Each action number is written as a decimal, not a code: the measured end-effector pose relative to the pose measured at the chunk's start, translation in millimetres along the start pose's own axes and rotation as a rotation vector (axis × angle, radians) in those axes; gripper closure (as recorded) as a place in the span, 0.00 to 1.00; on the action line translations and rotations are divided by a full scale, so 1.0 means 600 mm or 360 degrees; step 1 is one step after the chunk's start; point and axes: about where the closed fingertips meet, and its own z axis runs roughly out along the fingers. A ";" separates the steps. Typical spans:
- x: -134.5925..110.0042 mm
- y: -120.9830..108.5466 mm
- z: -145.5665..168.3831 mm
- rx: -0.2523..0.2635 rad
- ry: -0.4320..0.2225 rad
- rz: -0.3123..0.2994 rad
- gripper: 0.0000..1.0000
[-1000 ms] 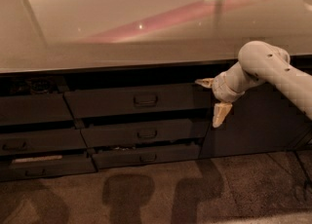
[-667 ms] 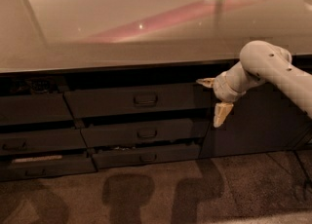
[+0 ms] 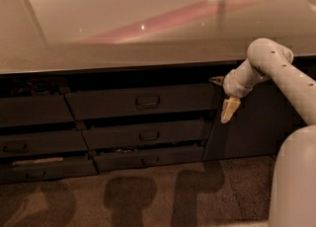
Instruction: Open top drawer
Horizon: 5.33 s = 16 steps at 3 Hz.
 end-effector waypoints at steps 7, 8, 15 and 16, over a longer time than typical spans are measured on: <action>-0.006 0.002 -0.011 0.0000 0.0000 0.0000 1.00; -0.013 0.001 -0.037 0.0065 -0.0012 -0.0050 1.00; -0.017 0.025 -0.066 0.0094 0.0024 -0.0107 1.00; -0.015 0.029 -0.101 0.0163 0.0078 -0.0170 1.00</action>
Offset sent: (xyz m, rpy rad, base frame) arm -0.0026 0.0007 0.0018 0.0000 0.0000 0.0000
